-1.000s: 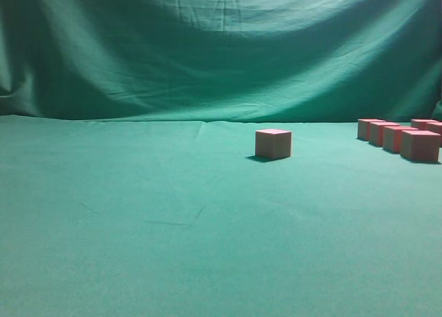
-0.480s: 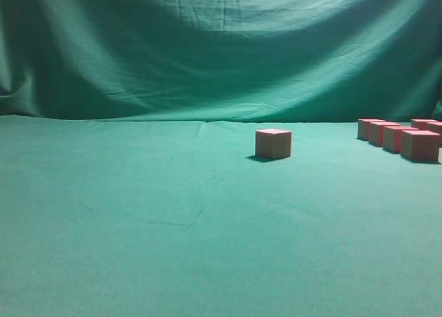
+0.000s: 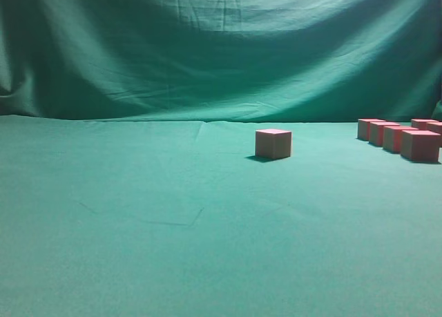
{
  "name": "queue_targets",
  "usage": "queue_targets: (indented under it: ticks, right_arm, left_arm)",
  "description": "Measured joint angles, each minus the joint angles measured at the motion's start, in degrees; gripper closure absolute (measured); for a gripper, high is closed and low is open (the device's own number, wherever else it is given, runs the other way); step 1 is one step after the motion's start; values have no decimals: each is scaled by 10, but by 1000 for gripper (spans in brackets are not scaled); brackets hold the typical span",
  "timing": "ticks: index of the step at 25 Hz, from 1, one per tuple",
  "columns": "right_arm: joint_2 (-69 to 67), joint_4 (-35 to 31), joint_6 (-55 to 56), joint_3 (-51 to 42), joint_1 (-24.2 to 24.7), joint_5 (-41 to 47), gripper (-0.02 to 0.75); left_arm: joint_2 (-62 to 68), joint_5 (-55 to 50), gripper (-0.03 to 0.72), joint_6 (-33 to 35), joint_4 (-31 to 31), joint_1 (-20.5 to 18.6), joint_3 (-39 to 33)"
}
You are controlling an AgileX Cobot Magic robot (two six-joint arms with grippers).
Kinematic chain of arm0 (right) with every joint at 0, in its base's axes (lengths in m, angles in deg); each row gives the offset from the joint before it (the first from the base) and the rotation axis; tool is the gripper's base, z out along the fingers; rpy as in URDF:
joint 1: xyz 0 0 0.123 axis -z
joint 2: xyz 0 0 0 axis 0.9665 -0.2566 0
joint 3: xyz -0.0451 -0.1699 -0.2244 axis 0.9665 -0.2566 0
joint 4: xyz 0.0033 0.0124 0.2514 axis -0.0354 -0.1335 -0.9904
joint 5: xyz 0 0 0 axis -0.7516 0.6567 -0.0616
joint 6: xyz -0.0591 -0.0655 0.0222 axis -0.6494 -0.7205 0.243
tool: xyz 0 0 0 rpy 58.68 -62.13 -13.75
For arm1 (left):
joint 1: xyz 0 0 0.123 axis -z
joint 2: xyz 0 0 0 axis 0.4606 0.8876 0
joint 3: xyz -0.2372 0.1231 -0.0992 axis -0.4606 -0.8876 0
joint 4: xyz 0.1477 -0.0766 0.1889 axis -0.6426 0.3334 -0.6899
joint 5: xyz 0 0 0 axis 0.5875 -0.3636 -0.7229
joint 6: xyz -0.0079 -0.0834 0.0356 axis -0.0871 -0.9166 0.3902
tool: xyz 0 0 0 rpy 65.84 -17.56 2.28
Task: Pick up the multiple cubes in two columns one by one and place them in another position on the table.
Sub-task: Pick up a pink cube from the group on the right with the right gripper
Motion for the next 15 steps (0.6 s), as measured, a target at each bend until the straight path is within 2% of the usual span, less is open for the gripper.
queue_targets:
  ticks: [3, 4, 11, 15]
  right_arm:
    - [-1, 0, 0, 0, 0, 1, 477]
    - [-1, 0, 0, 0, 0, 3, 491]
    - [38, -25, 0, 0, -6, 59, 479]
    - [115, -51, -19, 0, -64, 100, 479]
  left_arm:
    - [0, 0, 688, 0, 0, 0, 0]
    - [0, 0, 688, 0, 0, 0, 0]
    - [0, 0, 688, 0, 0, 0, 0]
    - [0, 0, 688, 0, 0, 0, 0]
